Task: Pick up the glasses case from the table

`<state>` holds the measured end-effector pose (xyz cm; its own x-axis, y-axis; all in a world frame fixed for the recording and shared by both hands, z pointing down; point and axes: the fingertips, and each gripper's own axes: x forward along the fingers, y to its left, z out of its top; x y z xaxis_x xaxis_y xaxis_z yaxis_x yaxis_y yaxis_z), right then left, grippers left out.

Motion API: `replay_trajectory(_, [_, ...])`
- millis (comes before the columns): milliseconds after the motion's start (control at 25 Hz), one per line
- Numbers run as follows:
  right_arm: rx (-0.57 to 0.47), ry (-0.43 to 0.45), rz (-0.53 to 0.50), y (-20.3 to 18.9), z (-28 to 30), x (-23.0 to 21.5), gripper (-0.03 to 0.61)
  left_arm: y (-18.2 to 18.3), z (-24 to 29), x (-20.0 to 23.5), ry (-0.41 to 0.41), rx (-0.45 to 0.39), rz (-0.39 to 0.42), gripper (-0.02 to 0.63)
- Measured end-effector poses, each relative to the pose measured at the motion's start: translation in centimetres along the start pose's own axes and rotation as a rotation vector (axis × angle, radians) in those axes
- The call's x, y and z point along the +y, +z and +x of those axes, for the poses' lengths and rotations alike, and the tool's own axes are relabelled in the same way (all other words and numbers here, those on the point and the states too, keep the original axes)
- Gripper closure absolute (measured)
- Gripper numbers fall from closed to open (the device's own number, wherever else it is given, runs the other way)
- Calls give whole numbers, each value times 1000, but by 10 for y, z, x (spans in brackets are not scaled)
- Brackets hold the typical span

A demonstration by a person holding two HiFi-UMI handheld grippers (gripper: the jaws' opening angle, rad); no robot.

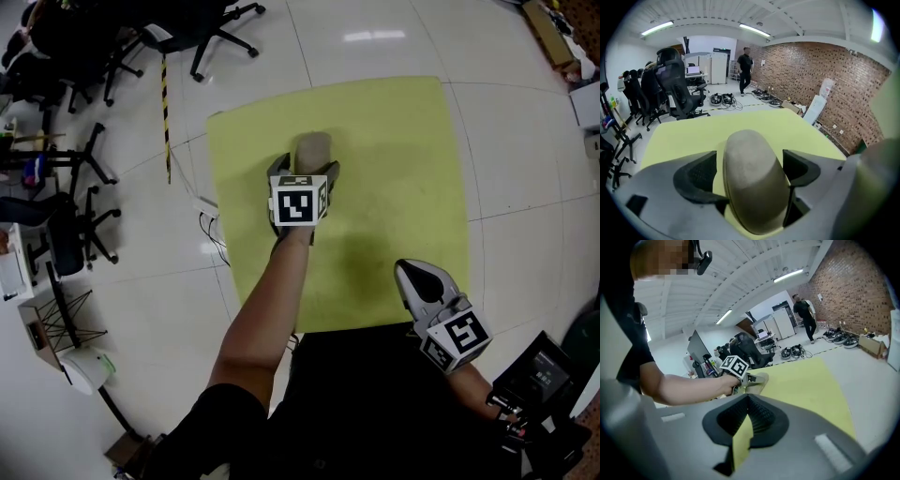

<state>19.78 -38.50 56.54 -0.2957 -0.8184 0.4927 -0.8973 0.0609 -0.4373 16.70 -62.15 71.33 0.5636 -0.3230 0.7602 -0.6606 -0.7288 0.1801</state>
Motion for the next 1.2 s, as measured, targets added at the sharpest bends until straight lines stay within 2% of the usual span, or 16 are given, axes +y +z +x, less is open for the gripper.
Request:
replay_trajectory(440, [7, -11, 11, -10, -4, -5, 577, -17, 25, -2, 10, 60, -20, 130])
replay_trajectory(720, [-15, -17, 44, -2, -4, -4, 577, -18, 22, -3, -27, 73, -55, 164])
replay_trajectory(800, [-7, -12, 19, -6, -5, -5, 577, -21, 20, -6, -44, 78, -71, 169])
replay_trajectory(1040, [-21, 13, 15, 1, -2, 16, 577, -19, -4, -11, -105, 38, -110, 173])
replay_trajectory(1200, [-37, 40, -29, -3, -6, 38, 577, -14, -35, -14, -163, -38, -164, 173])
